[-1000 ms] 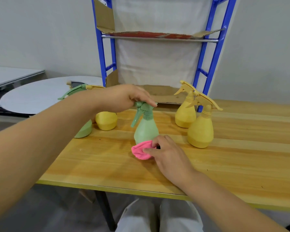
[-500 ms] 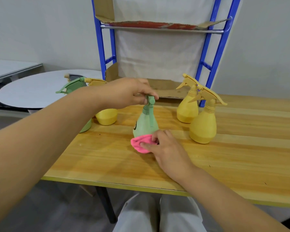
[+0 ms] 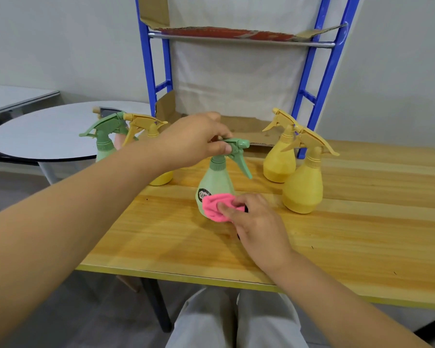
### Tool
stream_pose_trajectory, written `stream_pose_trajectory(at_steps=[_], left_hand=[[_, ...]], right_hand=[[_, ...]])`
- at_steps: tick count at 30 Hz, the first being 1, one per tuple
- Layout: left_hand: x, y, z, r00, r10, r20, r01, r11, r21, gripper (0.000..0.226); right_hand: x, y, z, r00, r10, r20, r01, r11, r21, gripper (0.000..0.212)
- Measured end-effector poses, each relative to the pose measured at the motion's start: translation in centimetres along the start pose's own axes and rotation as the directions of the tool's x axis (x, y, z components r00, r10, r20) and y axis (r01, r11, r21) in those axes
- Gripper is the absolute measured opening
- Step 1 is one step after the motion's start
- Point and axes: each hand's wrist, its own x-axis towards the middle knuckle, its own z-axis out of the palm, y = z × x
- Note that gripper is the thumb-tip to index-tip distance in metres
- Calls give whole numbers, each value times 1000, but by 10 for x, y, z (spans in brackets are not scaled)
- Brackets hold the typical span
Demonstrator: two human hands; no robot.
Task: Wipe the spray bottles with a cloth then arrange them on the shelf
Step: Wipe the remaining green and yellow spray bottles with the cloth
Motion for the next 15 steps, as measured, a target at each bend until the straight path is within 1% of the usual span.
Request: stream_pose_trajectory(at_steps=[2,4,6,7,9,10,11,13,15], left_hand=[[-1,-1,2,1000,-4,-10,3,999,-39,19],[-3,-2,3,1000,-10,6,10,997,-75,19],[-7,0,3,997,-65,41,70,990,-125,17],[-10,0,3,995,-91,44,96,985,-141,14],[-16,-5,2,988,-153,8,152,975,-165,12],[-20,-9,2,979,-206,-6,199,954,-226,11],[-25,-16,4,962,-273,-2,257,908,-331,10],[-36,-28,10,917,-395,53,353,745,-566,9],[-47,-36,19,875,-471,108,409,602,-686,12]], right_hand=[[0,1,-4,999,-19,45,18,1000,7,41],[3,7,-12,999,32,-13,-31,997,64,38],[6,15,-20,990,107,-91,-95,987,127,36],[7,19,-23,984,139,-108,-122,982,144,38],[6,24,-28,976,186,-111,-166,972,168,42],[5,26,-30,972,205,-111,-182,965,188,44],[4,26,-32,967,226,-116,-198,956,216,45],[4,27,-34,950,284,-128,-240,929,281,46],[5,27,-34,932,341,-123,-285,899,332,46]])
